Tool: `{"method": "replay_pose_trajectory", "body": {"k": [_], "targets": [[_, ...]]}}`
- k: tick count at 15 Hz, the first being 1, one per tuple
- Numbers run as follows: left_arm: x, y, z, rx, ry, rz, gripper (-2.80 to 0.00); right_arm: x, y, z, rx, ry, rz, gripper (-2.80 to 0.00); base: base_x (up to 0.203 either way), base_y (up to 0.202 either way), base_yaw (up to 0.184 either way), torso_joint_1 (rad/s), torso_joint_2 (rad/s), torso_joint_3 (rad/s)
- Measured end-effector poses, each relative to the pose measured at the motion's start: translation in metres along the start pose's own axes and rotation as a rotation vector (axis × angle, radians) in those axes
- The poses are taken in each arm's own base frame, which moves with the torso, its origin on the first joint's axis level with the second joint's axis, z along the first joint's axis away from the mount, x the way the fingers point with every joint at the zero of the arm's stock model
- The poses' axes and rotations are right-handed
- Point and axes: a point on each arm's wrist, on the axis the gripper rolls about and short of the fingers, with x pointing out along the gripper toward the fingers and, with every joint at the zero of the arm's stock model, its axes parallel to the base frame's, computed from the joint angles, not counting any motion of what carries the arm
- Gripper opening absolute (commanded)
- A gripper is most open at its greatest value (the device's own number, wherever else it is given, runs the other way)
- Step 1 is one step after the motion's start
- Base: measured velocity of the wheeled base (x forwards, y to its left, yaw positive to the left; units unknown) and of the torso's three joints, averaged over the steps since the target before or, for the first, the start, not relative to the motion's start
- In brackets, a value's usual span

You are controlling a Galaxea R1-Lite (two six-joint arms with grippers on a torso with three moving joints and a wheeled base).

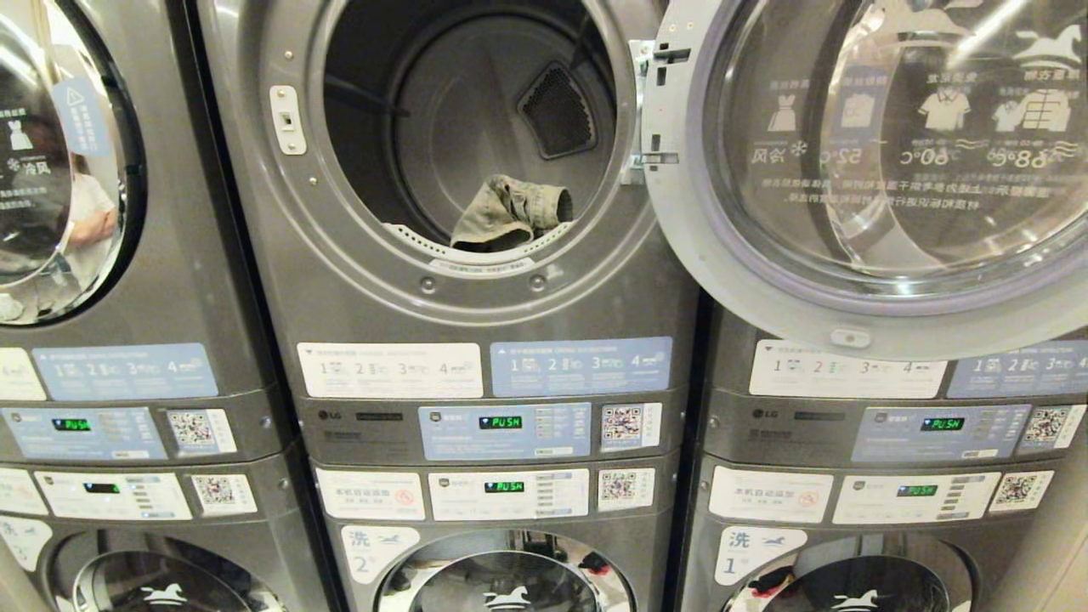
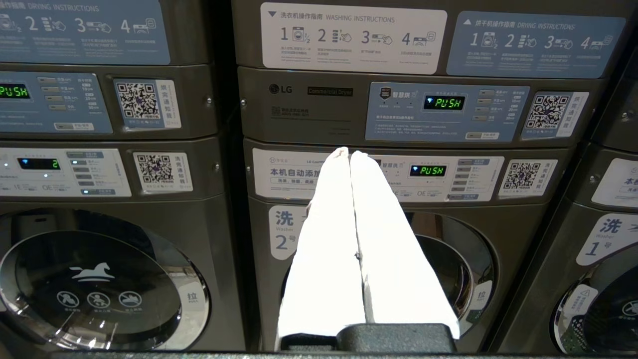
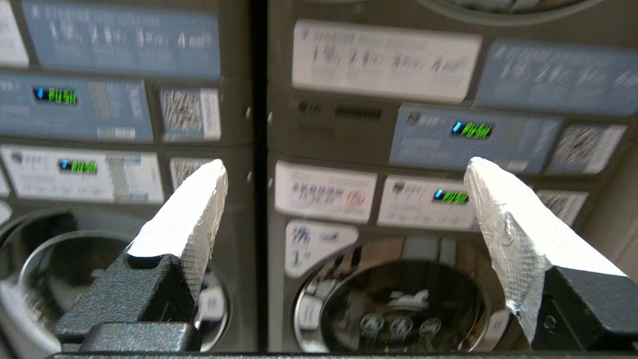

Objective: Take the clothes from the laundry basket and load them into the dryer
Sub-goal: Close the dryer

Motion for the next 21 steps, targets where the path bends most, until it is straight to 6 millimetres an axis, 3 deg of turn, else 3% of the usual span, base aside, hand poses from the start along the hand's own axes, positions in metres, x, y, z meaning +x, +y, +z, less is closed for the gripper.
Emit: {"method": "replay_pose_trajectory", "body": {"k": [3,6,8,11,13,15,17,20,21], "targets": [[0.0,0.0,0.0,0.0,0.0,0.0,-2.8,-0.003,-0.004,0.043,0.0,-0.042,-0.04,0.0,0.0,0.0,0.0,0.0,0.0,0.0],[0.0,0.0,0.0,0.0,0.0,0.0,-2.8,0.016,-0.008,0.1,0.017,-0.01,-0.056,0.0,0.0,0.0,0.0,0.0,0.0,0.0],[0.0,0.0,0.0,0.0,0.0,0.0,-2.8,0.045,-0.012,0.135,0.061,0.045,-0.089,0.0,0.0,0.0,0.0,0.0,0.0,0.0],[0.0,0.0,0.0,0.0,0.0,0.0,-2.8,0.11,-0.021,0.177,0.245,0.129,-0.257,0.0,0.0,0.0,0.0,0.0,0.0,0.0],[0.0,0.0,0.0,0.0,0.0,0.0,-2.8,0.148,-0.036,0.187,0.408,0.144,-0.435,0.0,0.0,0.0,0.0,0.0,0.0,0.0],[0.0,0.0,0.0,0.0,0.0,0.0,-2.8,0.162,-0.058,0.186,0.493,0.143,-0.559,0.0,0.0,0.0,0.0,0.0,0.0,0.0],[0.0,0.0,0.0,0.0,0.0,0.0,-2.8,0.155,-0.073,0.189,0.502,0.113,-0.609,0.0,0.0,0.0,0.0,0.0,0.0,0.0],[0.0,0.0,0.0,0.0,0.0,0.0,-2.8,0.138,-0.075,0.189,0.503,0.052,-0.551,0.0,0.0,0.0,0.0,0.0,0.0,0.0],[0.0,0.0,0.0,0.0,0.0,0.0,-2.8,0.137,-0.076,0.187,0.498,0.027,-0.543,-2.8,0.0,0.0,0.0,0.0,0.0,0.0]]}}
